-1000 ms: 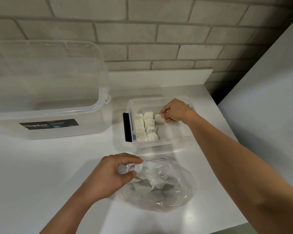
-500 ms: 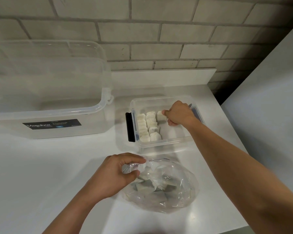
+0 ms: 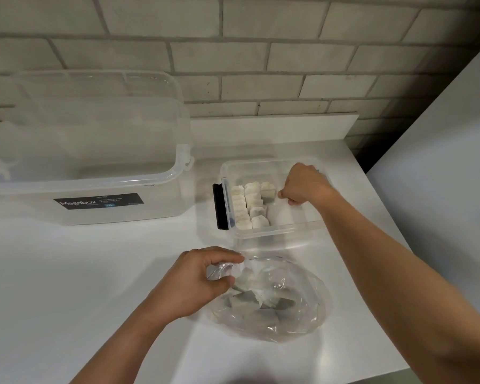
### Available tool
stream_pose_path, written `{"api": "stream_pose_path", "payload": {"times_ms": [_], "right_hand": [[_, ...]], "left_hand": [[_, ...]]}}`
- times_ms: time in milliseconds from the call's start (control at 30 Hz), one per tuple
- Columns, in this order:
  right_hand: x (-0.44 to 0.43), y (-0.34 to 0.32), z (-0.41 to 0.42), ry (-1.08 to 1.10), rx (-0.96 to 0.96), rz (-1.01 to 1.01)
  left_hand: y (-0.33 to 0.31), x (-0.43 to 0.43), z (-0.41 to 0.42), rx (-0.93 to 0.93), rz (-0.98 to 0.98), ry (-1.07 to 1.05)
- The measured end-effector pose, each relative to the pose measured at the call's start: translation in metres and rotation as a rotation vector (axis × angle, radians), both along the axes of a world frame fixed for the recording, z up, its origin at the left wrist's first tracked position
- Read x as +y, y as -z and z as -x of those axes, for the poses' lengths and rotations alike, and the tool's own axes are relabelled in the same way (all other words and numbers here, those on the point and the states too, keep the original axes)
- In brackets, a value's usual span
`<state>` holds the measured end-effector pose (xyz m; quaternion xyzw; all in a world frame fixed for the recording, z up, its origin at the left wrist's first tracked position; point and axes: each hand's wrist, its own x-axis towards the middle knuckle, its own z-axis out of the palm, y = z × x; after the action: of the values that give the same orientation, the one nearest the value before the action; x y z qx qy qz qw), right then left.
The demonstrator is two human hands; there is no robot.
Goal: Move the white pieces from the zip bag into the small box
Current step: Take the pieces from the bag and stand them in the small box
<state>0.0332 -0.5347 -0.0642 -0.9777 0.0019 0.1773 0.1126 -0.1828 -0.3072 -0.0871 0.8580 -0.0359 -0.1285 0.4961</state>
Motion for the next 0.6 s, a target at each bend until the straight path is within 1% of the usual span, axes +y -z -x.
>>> {"api": "stream_pose_path", "payload": {"times_ms": [33,100,133,167,200,233,267,300,333,400,467,500,533,600], "right_hand": [[-0.001,-0.013,0.007,-0.019,-0.022,-0.026],[-0.005,-0.044,0.036,-0.088,-0.170,-0.129],[-0.006,-0.059,0.061,-0.119,-0.260,-0.216],[-0.007,-0.071,0.089,-0.140,-0.307,-0.348],[-0.007,-0.080,0.119,-0.161,-0.274,-0.515],[-0.006,-0.082,0.146,-0.185,-0.179,-0.653],[-0.004,-0.078,0.170,-0.214,-0.069,-0.712],[-0.003,-0.065,0.187,-0.261,0.010,-0.676],[-0.003,-0.049,0.200,-0.319,0.047,-0.564],[-0.005,-0.010,0.213,-0.410,0.094,-0.278],[-0.008,0.018,0.218,-0.420,0.077,-0.046],[-0.007,0.025,0.220,-0.406,0.049,0.026],[-0.006,0.029,0.220,-0.387,0.022,0.057],[0.002,0.035,0.218,-0.340,-0.015,0.032]], "left_hand": [[-0.001,0.001,0.001,-0.005,0.002,-0.003],[-0.003,0.001,0.002,-0.032,-0.006,-0.014],[-0.004,0.001,0.002,-0.048,-0.014,-0.015],[-0.004,0.000,0.003,-0.062,-0.024,-0.011],[-0.004,-0.002,0.004,-0.073,-0.036,-0.003],[-0.005,-0.003,0.004,-0.084,-0.056,0.008],[-0.006,-0.004,0.006,-0.096,-0.081,0.023],[-0.006,-0.005,0.007,-0.111,-0.113,0.038],[-0.005,-0.006,0.009,-0.127,-0.148,0.053],[-0.003,-0.009,0.012,-0.156,-0.216,0.080],[0.000,-0.012,0.015,-0.192,-0.267,0.086],[0.001,-0.014,0.017,-0.212,-0.282,0.080],[0.003,-0.016,0.019,-0.227,-0.292,0.071],[0.004,-0.018,0.021,-0.236,-0.293,0.069]]}}
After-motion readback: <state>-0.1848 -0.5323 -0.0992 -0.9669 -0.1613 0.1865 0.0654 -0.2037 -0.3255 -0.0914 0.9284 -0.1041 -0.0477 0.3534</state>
